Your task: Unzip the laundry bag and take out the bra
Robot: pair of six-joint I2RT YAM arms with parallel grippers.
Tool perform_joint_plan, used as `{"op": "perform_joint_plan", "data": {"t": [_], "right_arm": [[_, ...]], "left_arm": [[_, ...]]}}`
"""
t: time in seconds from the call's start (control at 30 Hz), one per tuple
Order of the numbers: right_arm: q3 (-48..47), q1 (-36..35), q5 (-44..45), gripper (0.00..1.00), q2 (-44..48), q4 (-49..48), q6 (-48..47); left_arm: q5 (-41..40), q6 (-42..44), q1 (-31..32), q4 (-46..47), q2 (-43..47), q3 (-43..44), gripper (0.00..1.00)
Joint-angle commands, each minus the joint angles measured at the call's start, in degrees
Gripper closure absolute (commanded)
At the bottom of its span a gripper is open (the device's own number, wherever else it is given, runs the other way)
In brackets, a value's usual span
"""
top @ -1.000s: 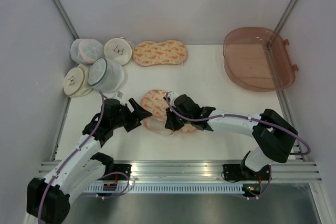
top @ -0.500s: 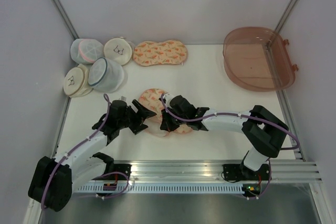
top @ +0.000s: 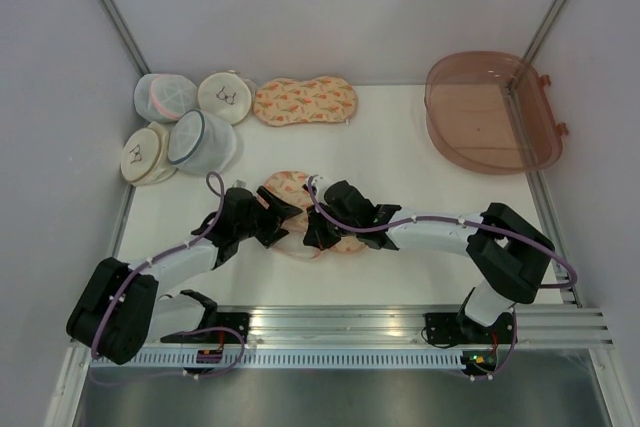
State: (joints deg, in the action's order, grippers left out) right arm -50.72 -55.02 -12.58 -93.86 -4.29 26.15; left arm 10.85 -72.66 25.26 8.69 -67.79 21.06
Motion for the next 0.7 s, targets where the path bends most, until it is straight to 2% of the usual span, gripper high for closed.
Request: {"op": "perform_joint_plan", "data": {"t": [0.0,0.1,0.2,0.23,0.3,0.33,0.4,0.43,0.67], "right_arm": [[-0.4,-0.5,0.3,0.99,2.8,-3.1,0.0],[-0.3,-0.4,0.5,1.0,3.2,-2.6,-0.3],[-0.4,-0.4,1.2,1.0,3.3,-1.9,-0.4],[-0.4,-0.4,1.3,1.0,3.3,-1.7,-0.5],[-0.8,-0.4,1.9,1.0,3.2,-0.5,-0.7],[-0.9,-0.4,2.2,0.99,3.2,-0.1,-0.8],[-1.3,-0.4,3.4,1.0,3.2,1.5,-0.8],[-1.4,-0.4,3.8,0.99,3.2,2.1,-0.9],[-1.7,-0.5,4.5,0.99,3.6,7.8,-1.5]], "left_arm": [[-2.6,-0.7,0.2,5.9,-2.1,2.7,0.21],[-3.1,-0.6,0.2,7.3,-3.2,2.6,0.32],[-3.6,-0.2,0.2,8.0,-3.5,2.3,0.47],[-3.9,-0.1,0.2,8.0,-3.4,2.3,0.58],[-4.8,0.2,0.2,7.7,-3.1,2.3,0.72],[-5.2,0.2,0.2,7.4,-3.1,2.4,0.84],[-6.5,0.6,0.2,6.3,-2.6,2.7,0.91],[-7.1,0.8,0.2,5.8,-2.4,2.8,0.98],[-15.1,3.0,0.1,2.7,-1.8,4.2,0.98]]}}
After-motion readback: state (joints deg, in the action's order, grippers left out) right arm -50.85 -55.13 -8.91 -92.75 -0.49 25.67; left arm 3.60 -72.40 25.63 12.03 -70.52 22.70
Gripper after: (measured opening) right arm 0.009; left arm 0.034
